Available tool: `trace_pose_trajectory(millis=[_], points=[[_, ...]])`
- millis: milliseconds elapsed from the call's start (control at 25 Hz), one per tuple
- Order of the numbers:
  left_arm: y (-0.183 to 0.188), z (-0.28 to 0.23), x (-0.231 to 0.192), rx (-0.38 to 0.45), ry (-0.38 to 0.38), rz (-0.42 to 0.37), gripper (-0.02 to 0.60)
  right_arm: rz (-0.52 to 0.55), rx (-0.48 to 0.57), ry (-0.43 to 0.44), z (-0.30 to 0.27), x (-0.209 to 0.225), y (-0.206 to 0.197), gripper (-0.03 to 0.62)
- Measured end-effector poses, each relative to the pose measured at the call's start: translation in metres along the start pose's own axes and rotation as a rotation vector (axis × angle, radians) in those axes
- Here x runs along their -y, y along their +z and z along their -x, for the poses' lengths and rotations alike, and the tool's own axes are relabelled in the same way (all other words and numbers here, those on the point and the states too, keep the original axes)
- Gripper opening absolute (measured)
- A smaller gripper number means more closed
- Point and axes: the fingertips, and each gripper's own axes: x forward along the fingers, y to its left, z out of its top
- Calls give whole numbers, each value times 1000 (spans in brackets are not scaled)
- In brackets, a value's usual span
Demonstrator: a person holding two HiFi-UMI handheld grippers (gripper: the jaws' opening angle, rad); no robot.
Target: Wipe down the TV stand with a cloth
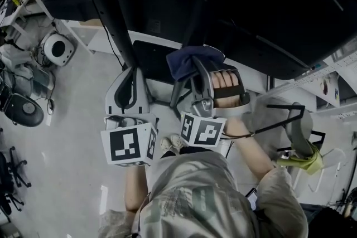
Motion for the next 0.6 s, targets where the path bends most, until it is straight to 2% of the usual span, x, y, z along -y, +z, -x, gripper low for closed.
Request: trace_pose_trajectory(millis=[240,600], points=[[-14,-1,1,-26,-5,14,15,43,-24,81,-7,-42,-7,57],[-42,-1,-10,-92,8,39,15,0,-76,297,-17,-131,-22,57]])
